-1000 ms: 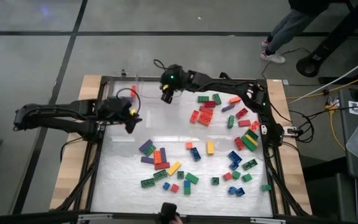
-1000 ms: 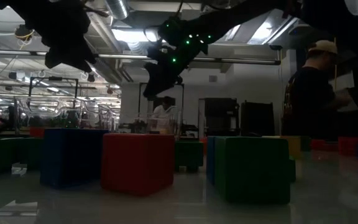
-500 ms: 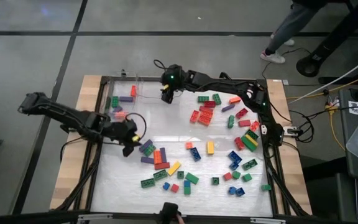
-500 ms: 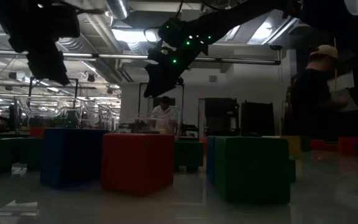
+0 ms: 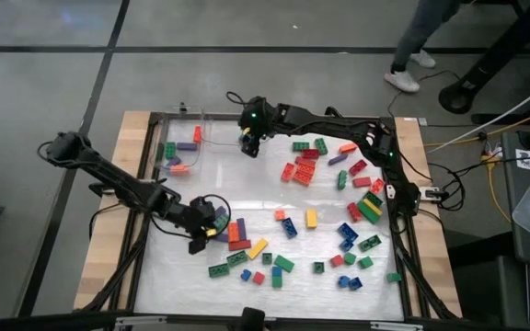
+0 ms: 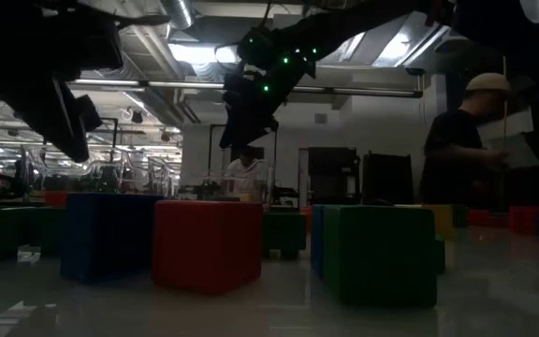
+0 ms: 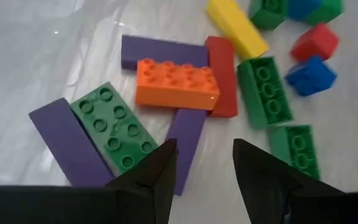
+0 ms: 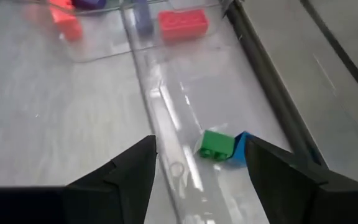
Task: Sort blocks by size
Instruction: Put the large green game piece into the left transparent bin
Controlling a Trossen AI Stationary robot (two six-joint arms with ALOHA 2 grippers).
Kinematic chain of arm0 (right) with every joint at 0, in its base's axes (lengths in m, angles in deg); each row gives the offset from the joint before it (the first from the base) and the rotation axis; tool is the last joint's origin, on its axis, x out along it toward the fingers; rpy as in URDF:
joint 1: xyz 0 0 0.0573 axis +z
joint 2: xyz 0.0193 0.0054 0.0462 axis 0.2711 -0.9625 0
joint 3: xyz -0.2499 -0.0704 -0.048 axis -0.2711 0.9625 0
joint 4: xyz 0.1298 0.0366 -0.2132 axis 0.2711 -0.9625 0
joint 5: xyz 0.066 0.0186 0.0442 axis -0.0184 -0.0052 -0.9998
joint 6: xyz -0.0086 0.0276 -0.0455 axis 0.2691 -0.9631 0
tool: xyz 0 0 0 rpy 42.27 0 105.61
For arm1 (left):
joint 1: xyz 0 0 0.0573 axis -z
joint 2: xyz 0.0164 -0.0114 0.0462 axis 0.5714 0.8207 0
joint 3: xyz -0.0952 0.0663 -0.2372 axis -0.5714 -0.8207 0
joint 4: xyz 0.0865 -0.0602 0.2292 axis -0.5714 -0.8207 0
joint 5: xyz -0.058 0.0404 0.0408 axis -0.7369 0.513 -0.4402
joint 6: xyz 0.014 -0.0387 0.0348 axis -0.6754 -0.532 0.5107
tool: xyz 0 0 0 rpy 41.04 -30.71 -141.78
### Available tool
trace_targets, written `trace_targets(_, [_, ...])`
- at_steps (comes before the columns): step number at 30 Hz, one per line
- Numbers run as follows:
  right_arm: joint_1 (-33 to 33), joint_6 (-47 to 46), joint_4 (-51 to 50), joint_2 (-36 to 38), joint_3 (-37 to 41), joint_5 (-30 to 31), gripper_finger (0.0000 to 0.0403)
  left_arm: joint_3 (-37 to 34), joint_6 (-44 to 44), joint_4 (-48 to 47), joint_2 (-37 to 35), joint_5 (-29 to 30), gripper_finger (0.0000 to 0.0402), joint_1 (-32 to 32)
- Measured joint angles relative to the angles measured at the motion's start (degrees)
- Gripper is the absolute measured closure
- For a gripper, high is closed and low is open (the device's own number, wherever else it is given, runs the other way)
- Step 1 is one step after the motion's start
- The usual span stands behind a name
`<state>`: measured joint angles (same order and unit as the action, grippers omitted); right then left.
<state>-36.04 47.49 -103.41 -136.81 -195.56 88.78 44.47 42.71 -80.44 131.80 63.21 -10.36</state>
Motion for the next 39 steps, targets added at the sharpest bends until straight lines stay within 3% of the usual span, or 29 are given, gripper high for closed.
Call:
trace_targets(6, [1.6,0.8,-8.1,0.2,-4.8,0.0,0.0160,0.0,4.0,0.2,2.1,3.9,0.0253,-0.1])
trace_targets(11, [3.1,1.7,-11.5,0.2,-7.5,1.2,0.0160,0.0,3.7,0.1,3.6,9.0,0.0211,-1.0])
trace_targets(19, [5.7,1.7,-14.0,0.2,-8.7,1.5,0.0160,0.0,3.0,0.3,7.5,9.1,0.0159,-1.3])
trace_targets(29, [10.4,1.6,-16.7,0.2,-8.7,1.5,0.0160,0.3,3.0,3.3,14.8,10.0,0.0157,-1.3])
trace_targets(33, [13.2,1.6,-19.7,0.2,-8.7,1.6,0.0160,0.3,3.0,3.2,16.7,13.5,0.0158,-1.3])
trace_targets(39, [18.6,1.5,-25.5,0.2,-8.7,1.6,0.0160,0.2,4.5,3.1,17.0,14.3,0.0189,-1.3])
